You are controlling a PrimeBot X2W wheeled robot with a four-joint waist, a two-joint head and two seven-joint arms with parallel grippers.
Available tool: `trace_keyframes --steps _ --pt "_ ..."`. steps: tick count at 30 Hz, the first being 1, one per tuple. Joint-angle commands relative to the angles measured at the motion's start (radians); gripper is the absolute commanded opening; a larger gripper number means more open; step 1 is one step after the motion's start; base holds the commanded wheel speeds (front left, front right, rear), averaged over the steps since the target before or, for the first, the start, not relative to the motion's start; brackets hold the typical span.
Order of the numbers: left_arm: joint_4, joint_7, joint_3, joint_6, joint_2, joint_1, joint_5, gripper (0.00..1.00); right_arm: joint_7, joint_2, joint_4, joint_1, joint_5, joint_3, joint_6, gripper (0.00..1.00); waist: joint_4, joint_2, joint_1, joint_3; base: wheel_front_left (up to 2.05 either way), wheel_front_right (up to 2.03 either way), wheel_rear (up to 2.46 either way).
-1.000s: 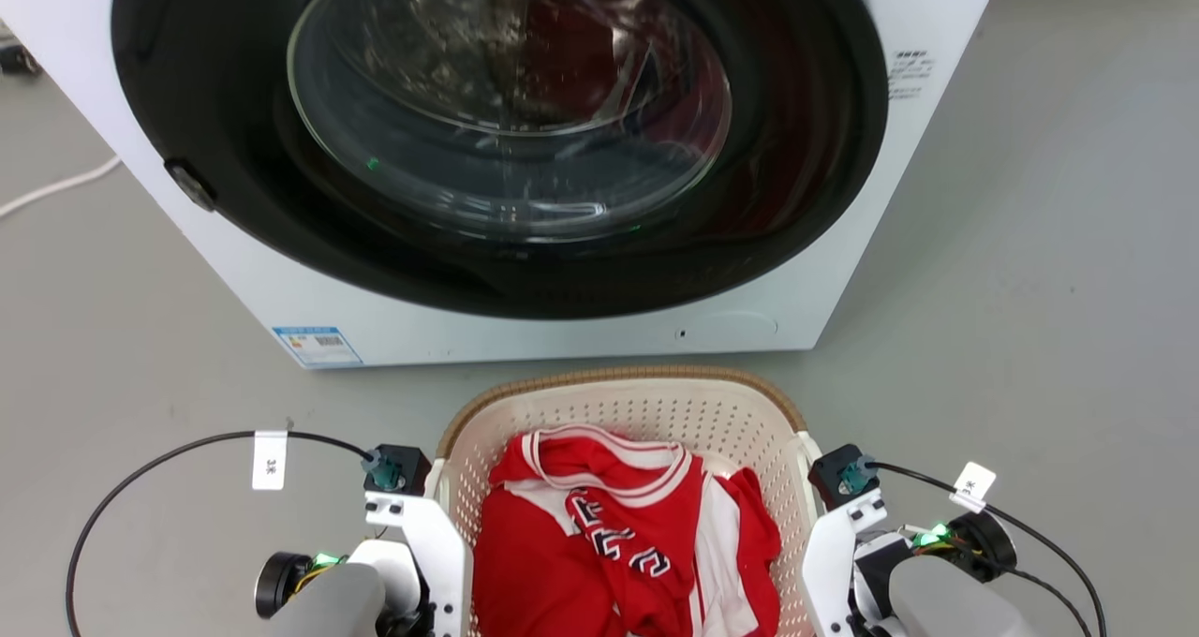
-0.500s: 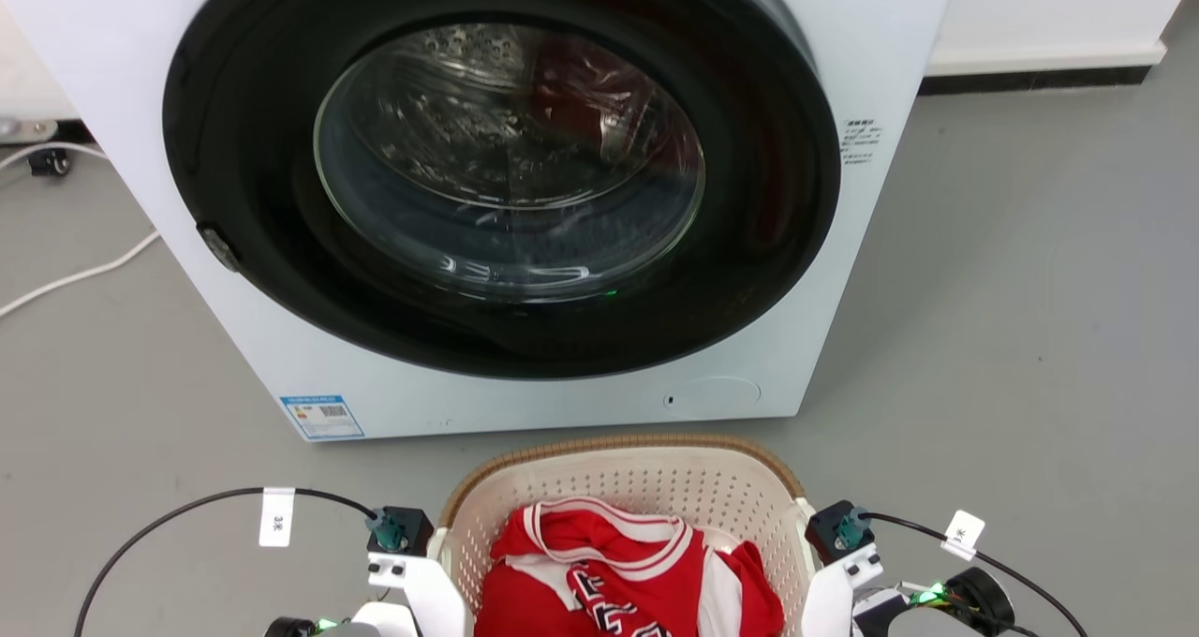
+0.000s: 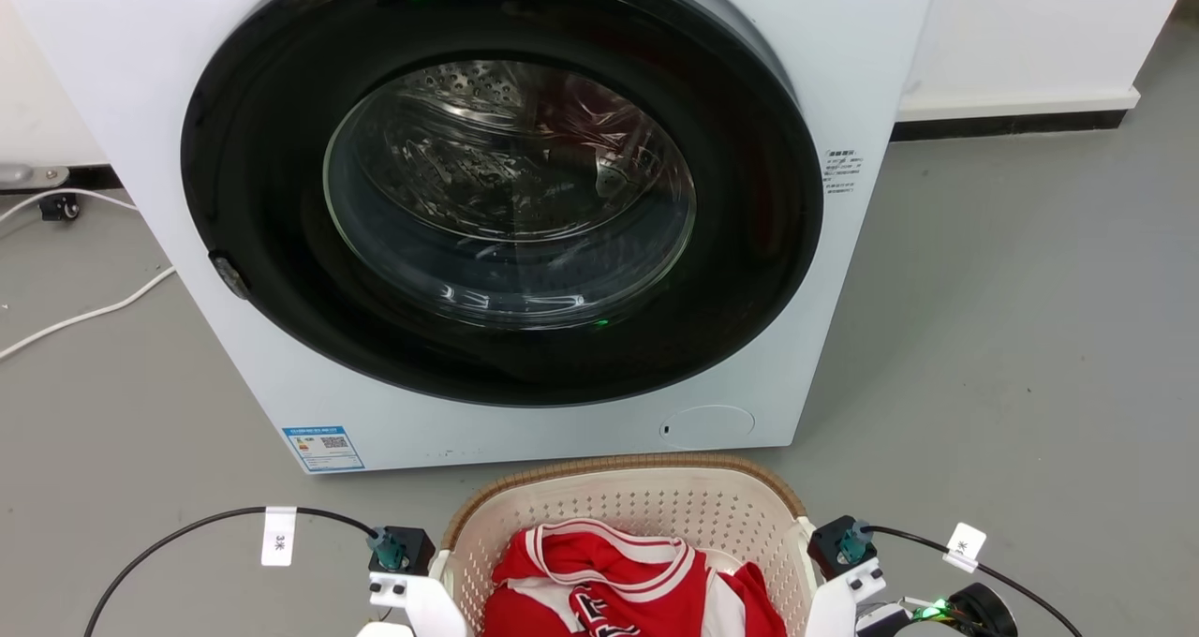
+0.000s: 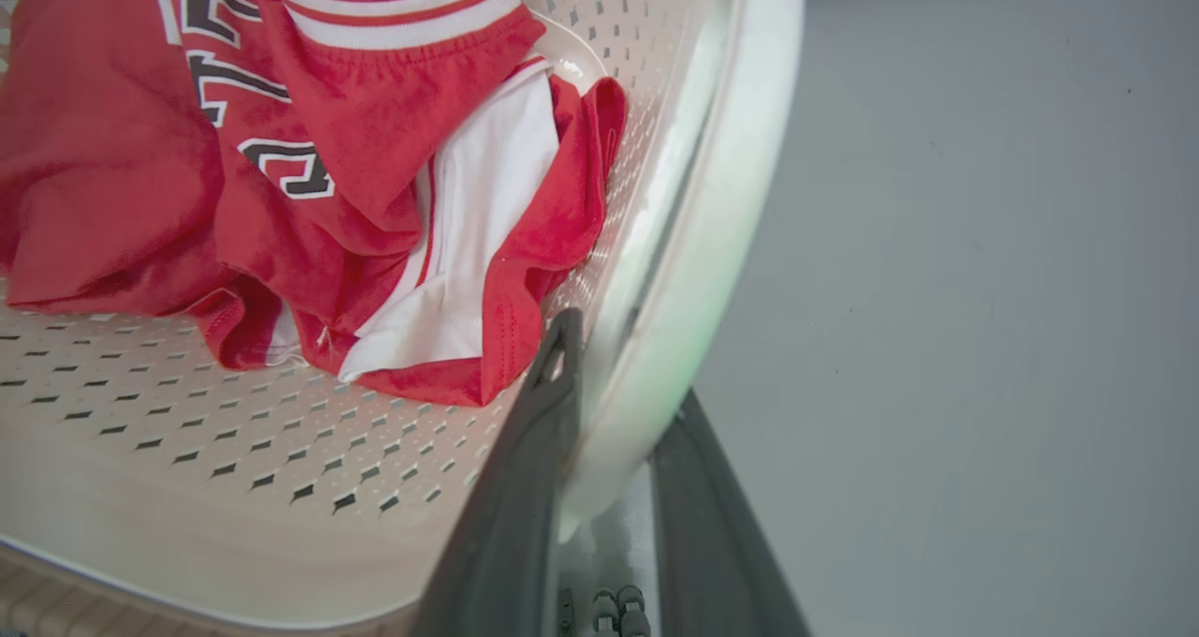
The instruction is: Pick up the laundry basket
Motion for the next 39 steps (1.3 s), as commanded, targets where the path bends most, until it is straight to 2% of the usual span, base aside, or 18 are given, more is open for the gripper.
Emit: trace_keyframes --steps 1,39 --pt "-0.012 -0.009 -0.009 -0.013 -0.017 0.01 -0.006 0.0 -0.009 0.01 -0.008 0.015 0.008 0.013 0.004 0.0 -0.001 -0.0001 0.0001 -0.005 0.0 0.0 0.0" --pt "0.008 -0.039 -0.115 -0.013 -0.007 -0.006 -0.12 0.0 -0.025 0.0 0.015 0.007 0.147 0.142 0.004 0.0 -0.003 -0.0001 0.0001 -0.011 0.0 0.0 0.0"
